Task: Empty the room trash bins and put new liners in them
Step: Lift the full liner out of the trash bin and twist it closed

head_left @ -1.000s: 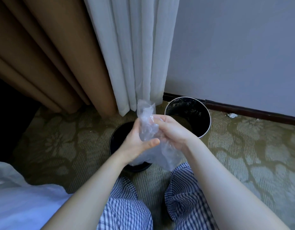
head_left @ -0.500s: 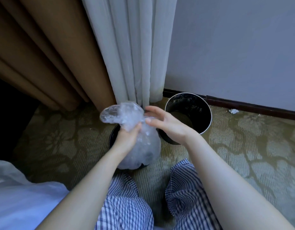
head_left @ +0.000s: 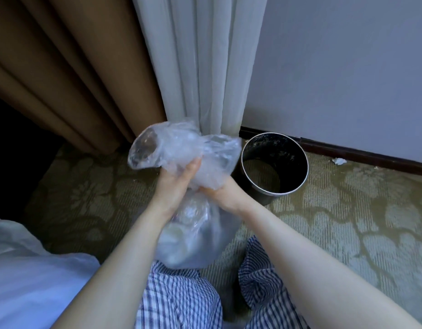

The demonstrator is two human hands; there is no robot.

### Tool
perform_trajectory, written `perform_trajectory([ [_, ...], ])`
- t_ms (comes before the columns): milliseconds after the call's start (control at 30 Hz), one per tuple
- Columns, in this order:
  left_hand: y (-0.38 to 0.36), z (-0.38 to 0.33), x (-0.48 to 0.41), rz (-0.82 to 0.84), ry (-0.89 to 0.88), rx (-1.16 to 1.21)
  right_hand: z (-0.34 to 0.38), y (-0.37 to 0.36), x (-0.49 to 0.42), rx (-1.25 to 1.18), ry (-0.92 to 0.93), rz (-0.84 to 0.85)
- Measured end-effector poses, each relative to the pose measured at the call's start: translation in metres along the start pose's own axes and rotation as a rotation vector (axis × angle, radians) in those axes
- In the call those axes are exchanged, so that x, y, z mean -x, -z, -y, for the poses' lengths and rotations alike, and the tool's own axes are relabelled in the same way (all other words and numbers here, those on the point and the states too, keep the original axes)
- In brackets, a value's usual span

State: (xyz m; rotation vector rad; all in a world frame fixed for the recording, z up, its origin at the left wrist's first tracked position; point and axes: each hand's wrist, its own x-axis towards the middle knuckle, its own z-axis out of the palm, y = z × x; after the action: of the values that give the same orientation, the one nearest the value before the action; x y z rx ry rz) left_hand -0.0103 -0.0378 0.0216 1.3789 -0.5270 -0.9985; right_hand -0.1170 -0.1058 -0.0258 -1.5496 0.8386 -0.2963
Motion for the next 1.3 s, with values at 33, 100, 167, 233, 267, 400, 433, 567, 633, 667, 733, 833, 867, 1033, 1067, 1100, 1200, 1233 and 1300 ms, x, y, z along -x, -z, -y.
perform_trajectory([
  [33, 0.006, 0.002, -0.001, 0.055, -0.037, -0.136, -0.001, 0.004, -0.001, 0.03, -0.027, -0.046],
  [100, 0.016, 0.006, -0.003, 0.156, -0.015, -0.422, 0.002, 0.013, -0.003, 0.063, -0.11, -0.147],
  [167, 0.02, 0.011, -0.005, 0.233, 0.064, -0.536, 0.007, 0.023, -0.003, 0.019, -0.08, -0.261],
  [233, 0.018, 0.015, -0.005, 0.313, 0.117, -0.491, 0.013, 0.03, -0.001, -0.074, -0.047, -0.341],
  [267, 0.016, 0.016, -0.005, 0.34, 0.141, -0.464, 0.013, 0.032, -0.002, -0.119, -0.043, -0.373],
  [400, 0.013, 0.02, -0.006, 0.374, 0.242, -0.455, 0.018, 0.035, -0.005, -0.239, -0.144, -0.423],
  [433, 0.012, 0.021, -0.005, 0.375, 0.255, -0.428, 0.02, 0.034, -0.005, -0.273, -0.162, -0.433],
  [567, -0.004, 0.02, 0.0, 0.423, 0.265, -0.25, 0.028, 0.024, -0.005, -0.397, -0.251, -0.454],
  [633, -0.012, 0.018, 0.003, 0.446, 0.311, -0.279, 0.03, 0.021, -0.004, -0.43, -0.307, -0.457],
  [667, -0.015, 0.018, 0.004, 0.451, 0.351, -0.301, 0.03, 0.02, -0.003, -0.459, -0.355, -0.439],
  [733, -0.02, 0.018, 0.009, 0.454, 0.435, -0.306, 0.035, 0.017, 0.001, -0.5, -0.455, -0.369],
  [833, -0.021, 0.02, 0.01, 0.432, 0.473, -0.276, 0.034, 0.015, 0.003, -0.529, -0.443, -0.364],
  [867, -0.021, 0.019, 0.009, 0.439, 0.474, -0.254, 0.034, 0.016, 0.002, -0.56, -0.407, -0.374],
  [1033, -0.014, 0.023, 0.008, 0.394, 0.501, -0.196, 0.036, 0.022, -0.004, -0.53, -0.296, -0.402],
  [1067, -0.014, 0.023, 0.007, 0.372, 0.455, -0.257, 0.035, 0.024, -0.005, -0.516, -0.268, -0.383],
  [1100, -0.015, 0.022, 0.007, 0.331, 0.411, -0.316, 0.035, 0.025, -0.005, -0.516, -0.27, -0.34],
  [1200, -0.013, 0.02, 0.001, 0.111, 0.323, -0.43, 0.028, 0.034, -0.001, -0.445, -0.323, -0.086],
  [1233, -0.012, 0.02, -0.002, 0.025, 0.307, -0.434, 0.026, 0.036, 0.0, -0.396, -0.33, 0.017],
  [1300, -0.008, 0.021, -0.007, -0.115, 0.294, -0.399, 0.024, 0.037, 0.005, -0.338, -0.319, 0.197],
])
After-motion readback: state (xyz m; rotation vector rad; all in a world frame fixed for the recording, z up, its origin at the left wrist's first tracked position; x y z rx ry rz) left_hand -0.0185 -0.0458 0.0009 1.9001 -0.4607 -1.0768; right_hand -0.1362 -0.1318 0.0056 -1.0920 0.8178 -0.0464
